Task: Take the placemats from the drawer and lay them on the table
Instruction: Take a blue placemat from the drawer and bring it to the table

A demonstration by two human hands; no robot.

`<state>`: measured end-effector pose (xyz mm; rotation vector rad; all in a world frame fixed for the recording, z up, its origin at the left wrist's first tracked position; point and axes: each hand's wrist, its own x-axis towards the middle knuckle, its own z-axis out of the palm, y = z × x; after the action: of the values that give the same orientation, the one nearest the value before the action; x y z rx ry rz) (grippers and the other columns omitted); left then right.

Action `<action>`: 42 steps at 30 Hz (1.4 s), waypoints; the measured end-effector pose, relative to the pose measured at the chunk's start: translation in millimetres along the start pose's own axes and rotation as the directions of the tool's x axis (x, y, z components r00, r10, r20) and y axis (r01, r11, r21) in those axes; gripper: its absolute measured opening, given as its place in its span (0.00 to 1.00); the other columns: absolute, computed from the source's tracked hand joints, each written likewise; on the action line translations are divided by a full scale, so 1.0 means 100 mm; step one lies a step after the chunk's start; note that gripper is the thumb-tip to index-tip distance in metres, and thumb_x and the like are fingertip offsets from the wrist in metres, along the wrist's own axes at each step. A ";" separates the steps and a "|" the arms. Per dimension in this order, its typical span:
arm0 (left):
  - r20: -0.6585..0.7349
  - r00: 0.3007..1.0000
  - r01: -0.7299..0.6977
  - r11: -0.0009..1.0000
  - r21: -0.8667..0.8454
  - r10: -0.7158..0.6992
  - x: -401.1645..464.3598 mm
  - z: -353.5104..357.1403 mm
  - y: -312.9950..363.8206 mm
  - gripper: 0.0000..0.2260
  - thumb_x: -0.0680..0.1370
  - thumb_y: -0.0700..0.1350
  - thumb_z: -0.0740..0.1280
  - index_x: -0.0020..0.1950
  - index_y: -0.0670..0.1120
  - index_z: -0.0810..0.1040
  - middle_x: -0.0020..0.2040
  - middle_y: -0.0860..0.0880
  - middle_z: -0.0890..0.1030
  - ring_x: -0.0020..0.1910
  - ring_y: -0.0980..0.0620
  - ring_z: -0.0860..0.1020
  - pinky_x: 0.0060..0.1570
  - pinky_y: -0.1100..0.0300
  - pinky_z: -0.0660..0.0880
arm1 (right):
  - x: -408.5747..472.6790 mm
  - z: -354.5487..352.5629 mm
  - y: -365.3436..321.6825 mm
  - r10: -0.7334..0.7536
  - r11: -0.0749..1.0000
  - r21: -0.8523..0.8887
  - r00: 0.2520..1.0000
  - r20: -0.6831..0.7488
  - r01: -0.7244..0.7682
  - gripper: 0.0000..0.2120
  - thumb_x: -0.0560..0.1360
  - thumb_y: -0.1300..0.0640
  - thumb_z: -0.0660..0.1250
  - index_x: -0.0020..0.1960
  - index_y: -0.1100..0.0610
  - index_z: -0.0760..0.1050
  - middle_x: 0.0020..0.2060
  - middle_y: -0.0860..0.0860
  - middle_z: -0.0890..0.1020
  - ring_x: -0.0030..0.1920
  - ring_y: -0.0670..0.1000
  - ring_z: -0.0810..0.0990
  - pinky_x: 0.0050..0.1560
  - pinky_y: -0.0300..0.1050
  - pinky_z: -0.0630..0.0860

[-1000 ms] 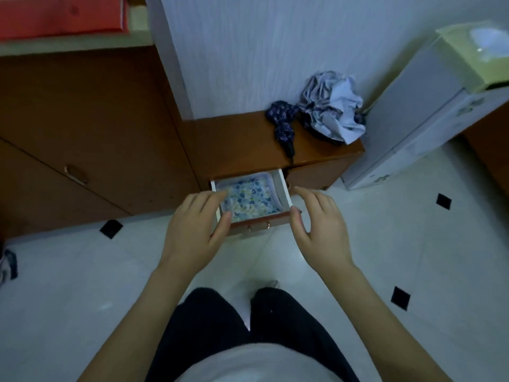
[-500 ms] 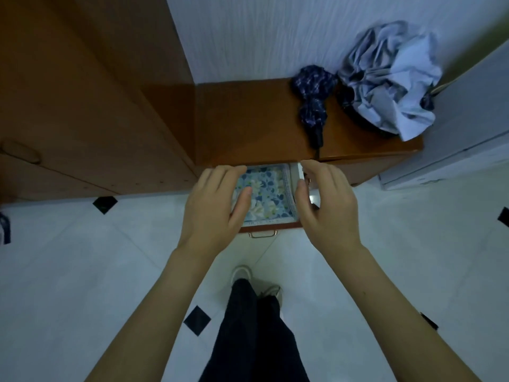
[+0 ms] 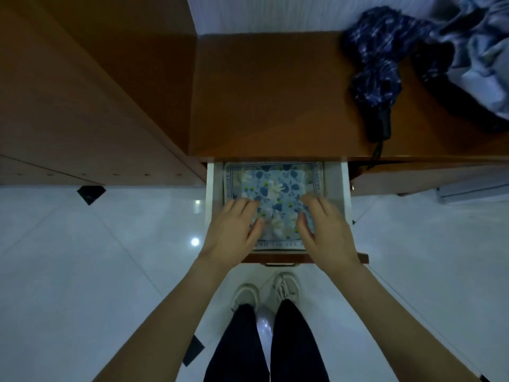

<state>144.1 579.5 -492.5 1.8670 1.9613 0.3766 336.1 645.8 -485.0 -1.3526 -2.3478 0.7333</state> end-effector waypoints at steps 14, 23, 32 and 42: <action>0.690 0.701 0.228 0.973 0.019 -0.178 0.25 0.87 -0.49 0.34 0.74 0.64 0.64 0.76 0.54 0.59 0.74 0.49 0.63 0.71 0.47 0.62 0.70 0.52 0.61 | 0.15 0.76 1.05 0.042 0.998 -0.002 0.640 0.767 -0.063 0.32 0.73 0.43 0.71 0.73 0.48 0.66 0.71 0.48 0.69 0.71 0.52 0.63 0.71 0.44 0.60; 0.552 0.834 -0.130 0.981 0.142 0.031 0.32 0.98 -0.55 0.25 0.78 0.60 0.59 0.71 0.46 0.67 0.63 0.46 0.73 0.59 0.46 0.73 0.55 0.53 0.72 | 0.21 0.81 1.07 -0.276 0.892 -0.086 0.686 0.673 0.444 0.20 0.76 0.44 0.56 0.53 0.57 0.79 0.47 0.54 0.81 0.47 0.54 0.79 0.45 0.47 0.77; 0.606 0.795 -0.104 0.990 0.095 0.025 0.32 0.97 -0.59 0.28 0.76 0.61 0.63 0.71 0.48 0.65 0.64 0.47 0.72 0.59 0.48 0.72 0.55 0.54 0.72 | 0.20 0.77 0.98 -0.298 0.897 -0.126 0.789 0.537 0.425 0.14 0.60 0.66 0.81 0.35 0.58 0.75 0.25 0.51 0.76 0.21 0.50 0.73 0.18 0.37 0.64; 0.496 0.818 -0.490 0.803 0.340 0.290 0.36 0.92 -0.42 0.14 0.69 0.41 0.72 0.52 0.40 0.78 0.35 0.43 0.80 0.32 0.45 0.79 0.27 0.58 0.71 | 0.26 0.76 0.90 -0.091 0.960 -0.097 0.618 0.781 0.263 0.24 0.77 0.45 0.65 0.68 0.56 0.69 0.61 0.54 0.75 0.57 0.53 0.75 0.56 0.46 0.73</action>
<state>148.3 605.4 -596.7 2.4154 1.4227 -0.4021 346.4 685.4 -598.0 -0.9234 -3.2508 1.2273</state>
